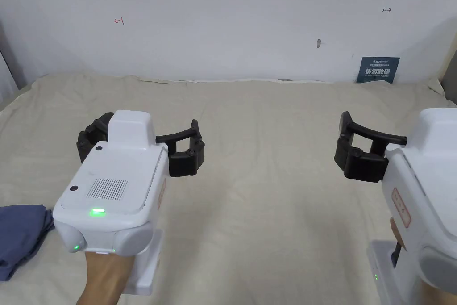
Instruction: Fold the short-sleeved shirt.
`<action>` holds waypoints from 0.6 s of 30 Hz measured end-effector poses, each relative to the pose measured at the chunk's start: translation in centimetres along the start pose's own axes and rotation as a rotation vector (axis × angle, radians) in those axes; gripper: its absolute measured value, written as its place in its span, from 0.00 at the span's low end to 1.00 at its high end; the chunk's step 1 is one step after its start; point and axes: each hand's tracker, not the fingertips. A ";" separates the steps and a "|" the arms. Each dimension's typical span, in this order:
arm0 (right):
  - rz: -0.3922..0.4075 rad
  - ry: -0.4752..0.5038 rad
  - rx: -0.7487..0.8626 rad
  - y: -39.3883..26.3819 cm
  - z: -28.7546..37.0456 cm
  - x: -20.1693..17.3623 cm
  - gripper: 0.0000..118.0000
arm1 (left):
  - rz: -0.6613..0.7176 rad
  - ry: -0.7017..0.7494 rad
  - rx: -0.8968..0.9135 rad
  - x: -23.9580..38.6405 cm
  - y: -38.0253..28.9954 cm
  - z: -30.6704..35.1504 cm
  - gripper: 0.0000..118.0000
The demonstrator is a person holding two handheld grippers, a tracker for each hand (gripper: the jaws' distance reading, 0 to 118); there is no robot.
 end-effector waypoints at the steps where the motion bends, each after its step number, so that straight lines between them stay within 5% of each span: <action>1: -0.001 -0.001 0.000 0.0 0.0 0.0 1.00 | 0.001 0.000 0.000 0.0 0.0 0.0 1.00; 18: 0.011 -0.010 -0.001 0.0 0.1 -0.2 1.00 | -0.001 0.002 0.003 -0.1 0.2 0.2 1.00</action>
